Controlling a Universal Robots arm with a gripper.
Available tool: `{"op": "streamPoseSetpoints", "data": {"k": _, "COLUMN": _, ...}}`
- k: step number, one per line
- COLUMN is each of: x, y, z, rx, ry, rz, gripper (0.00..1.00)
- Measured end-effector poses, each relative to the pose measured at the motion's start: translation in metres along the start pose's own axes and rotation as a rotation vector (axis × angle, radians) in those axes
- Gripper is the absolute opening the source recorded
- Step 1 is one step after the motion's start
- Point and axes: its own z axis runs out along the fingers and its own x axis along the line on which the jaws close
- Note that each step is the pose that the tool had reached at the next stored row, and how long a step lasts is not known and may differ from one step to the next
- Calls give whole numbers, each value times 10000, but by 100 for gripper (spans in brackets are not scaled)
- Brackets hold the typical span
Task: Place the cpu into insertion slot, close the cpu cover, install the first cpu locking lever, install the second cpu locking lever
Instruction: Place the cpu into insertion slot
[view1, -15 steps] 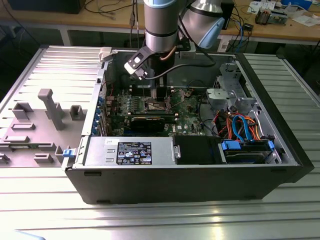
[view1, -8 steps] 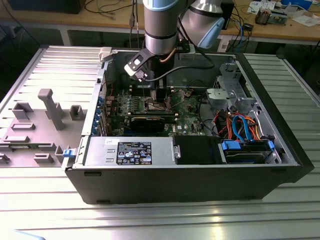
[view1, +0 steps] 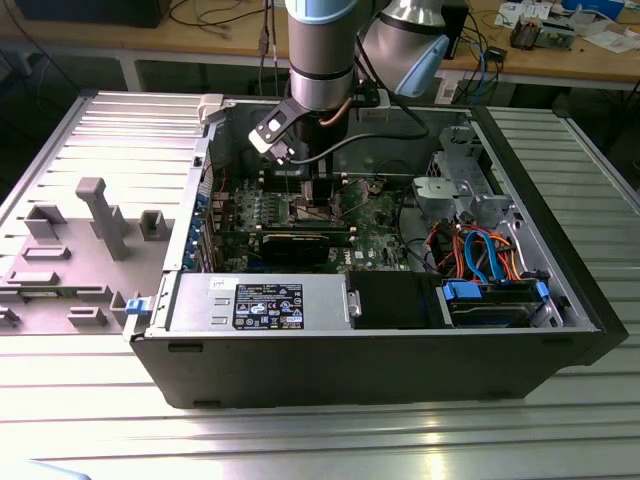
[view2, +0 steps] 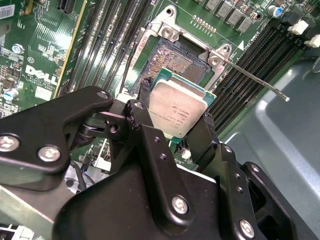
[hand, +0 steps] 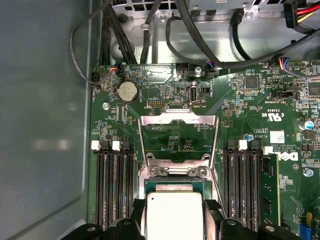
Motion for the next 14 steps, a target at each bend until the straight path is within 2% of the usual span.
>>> {"op": "streamPoseSetpoints", "data": {"k": 8, "x": -1, "y": -4, "z": 20, "rx": -1, "ry": 1, "rz": 1, "gripper": 54}}
{"op": "streamPoseSetpoints", "data": {"k": 14, "x": -8, "y": -42, "z": 103, "rx": 0, "ry": 0, "rz": -2, "gripper": 54}}
